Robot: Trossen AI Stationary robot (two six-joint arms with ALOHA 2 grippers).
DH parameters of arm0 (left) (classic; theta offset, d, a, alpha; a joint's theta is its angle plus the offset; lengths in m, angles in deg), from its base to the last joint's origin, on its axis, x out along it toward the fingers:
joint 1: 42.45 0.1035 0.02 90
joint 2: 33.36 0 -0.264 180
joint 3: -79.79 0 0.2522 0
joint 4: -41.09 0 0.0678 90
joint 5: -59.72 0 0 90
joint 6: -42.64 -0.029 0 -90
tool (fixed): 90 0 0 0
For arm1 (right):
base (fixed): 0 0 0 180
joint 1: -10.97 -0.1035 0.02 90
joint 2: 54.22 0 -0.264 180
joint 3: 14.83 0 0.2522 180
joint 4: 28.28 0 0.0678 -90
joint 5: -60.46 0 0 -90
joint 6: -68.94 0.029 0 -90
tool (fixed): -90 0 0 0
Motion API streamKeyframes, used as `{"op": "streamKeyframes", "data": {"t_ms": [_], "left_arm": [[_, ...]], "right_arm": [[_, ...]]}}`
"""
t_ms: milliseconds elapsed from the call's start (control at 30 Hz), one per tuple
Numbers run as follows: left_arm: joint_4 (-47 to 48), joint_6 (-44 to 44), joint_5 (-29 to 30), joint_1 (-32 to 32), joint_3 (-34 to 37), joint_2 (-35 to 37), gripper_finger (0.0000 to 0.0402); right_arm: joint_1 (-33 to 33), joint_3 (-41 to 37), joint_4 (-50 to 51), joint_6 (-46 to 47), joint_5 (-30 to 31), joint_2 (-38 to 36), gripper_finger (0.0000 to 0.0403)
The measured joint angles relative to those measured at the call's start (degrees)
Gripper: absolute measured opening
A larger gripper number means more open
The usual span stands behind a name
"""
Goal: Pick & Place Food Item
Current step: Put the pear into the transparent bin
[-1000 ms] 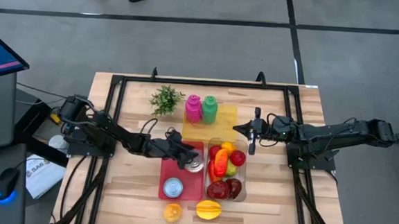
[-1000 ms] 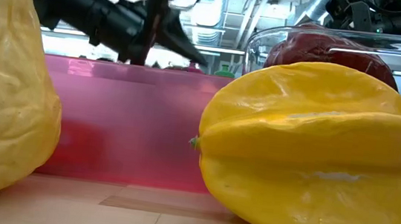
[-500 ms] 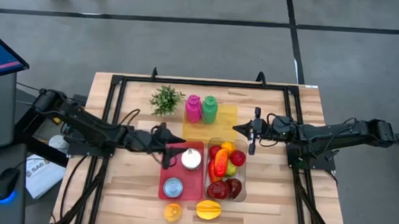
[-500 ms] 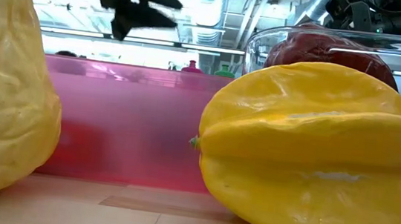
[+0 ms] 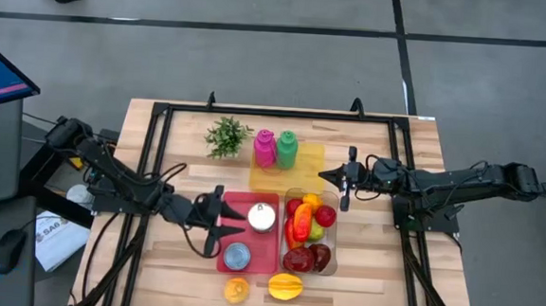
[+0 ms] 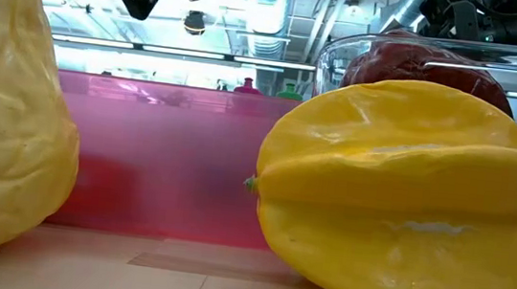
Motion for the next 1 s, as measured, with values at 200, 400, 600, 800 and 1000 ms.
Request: {"op": "streamKeyframes", "data": {"t_ms": [200, 400, 600, 800, 1000], "left_arm": [[-0.1, -4.8, -0.7, -0.5, 0.0, 0.0, 0.0134], [-2.7, -4.8, -8.1, -1.4, 0.0, -1.3, 0.0138], [-12.6, -6.9, -8.4, -5.3, 0.1, -5.9, 0.0133], [-17.6, -7.0, -5.3, -8.6, -0.7, -11.4, 0.0119], [-17.5, -7.9, -3.5, -12.5, -6.6, -18.3, 0.0107]], "right_arm": [[0.0, 0.0, 0.0, 0.0, 0.0, 0.0, 0.0000], [0.0, 0.0, -0.4, 0.0, 0.0, 0.0, 0.0000], [0.0, 0.0, -1.5, 2.1, 0.0, 0.0, 0.0000], [0.0, 0.0, -1.5, 3.1, 0.0, 0.0, 0.0000], [0.0, 0.0, -1.4, 4.8, 0.0, 0.0, 0.0000]]}}
